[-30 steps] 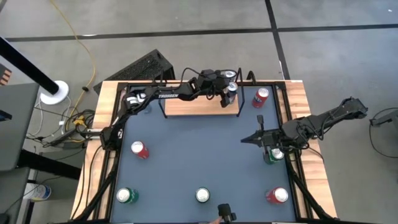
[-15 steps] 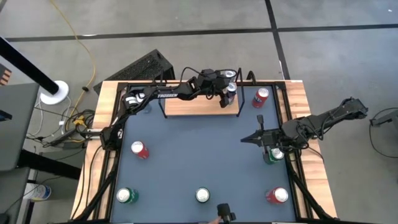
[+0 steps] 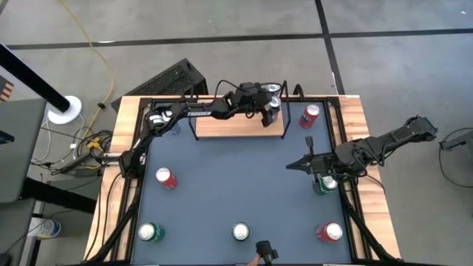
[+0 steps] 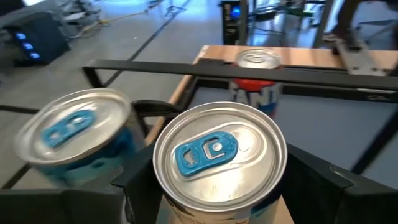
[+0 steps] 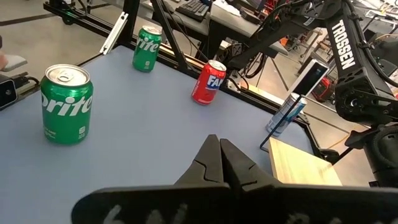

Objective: Place canned beverage on shelf
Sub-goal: Put the bottom blue soda can on the shelf aligned with the other blue soda can

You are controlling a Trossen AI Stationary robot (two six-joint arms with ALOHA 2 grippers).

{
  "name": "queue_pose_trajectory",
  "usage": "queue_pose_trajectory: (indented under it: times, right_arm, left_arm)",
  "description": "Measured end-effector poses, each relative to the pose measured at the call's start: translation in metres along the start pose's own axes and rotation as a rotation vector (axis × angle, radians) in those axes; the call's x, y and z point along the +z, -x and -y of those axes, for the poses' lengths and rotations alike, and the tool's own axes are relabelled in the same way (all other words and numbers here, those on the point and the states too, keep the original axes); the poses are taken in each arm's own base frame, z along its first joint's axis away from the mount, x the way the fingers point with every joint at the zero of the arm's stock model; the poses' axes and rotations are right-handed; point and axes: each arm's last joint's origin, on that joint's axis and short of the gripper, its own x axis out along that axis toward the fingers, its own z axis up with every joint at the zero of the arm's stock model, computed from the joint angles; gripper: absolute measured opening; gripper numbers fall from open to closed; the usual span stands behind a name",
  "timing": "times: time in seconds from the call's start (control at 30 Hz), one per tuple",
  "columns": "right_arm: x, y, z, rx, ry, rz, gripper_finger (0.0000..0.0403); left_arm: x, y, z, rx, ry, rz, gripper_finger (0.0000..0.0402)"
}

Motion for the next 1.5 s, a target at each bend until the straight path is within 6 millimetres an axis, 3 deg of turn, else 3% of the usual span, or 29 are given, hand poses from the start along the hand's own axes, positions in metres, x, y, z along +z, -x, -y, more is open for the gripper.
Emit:
queue_pose_trajectory:
  times: [0.3, 0.57, 0.93, 1.23, 1.5]
  right_arm:
    - [0.0, 0.0, 0.0, 0.0, 0.0, 0.0, 0.0]
    - [0.0, 0.0, 0.0, 0.0, 0.0, 0.001, 0.0]
    - [0.0, 0.0, 0.0, 0.0, 0.0, 0.001, 0.0]
    - [0.0, 0.0, 0.0, 0.001, 0.0, 0.001, 0.0]
    - [0.0, 0.0, 0.0, 0.001, 0.0, 0.001, 0.0]
  left_arm:
    - [-0.005, -0.001, 0.001, 0.003, -0.001, -0.03, 0.0298]
    - [-0.006, -0.001, 0.003, -0.08, -0.04, -0.036, 0.0301]
    - [-0.001, -0.001, 0.0, -0.067, -0.023, -0.053, 0.0301]
    - [0.023, 0.003, -0.004, -0.033, -0.036, -0.131, 0.0301]
    - [0.057, 0.011, -0.007, -0.043, -0.022, -0.154, 0.0301]
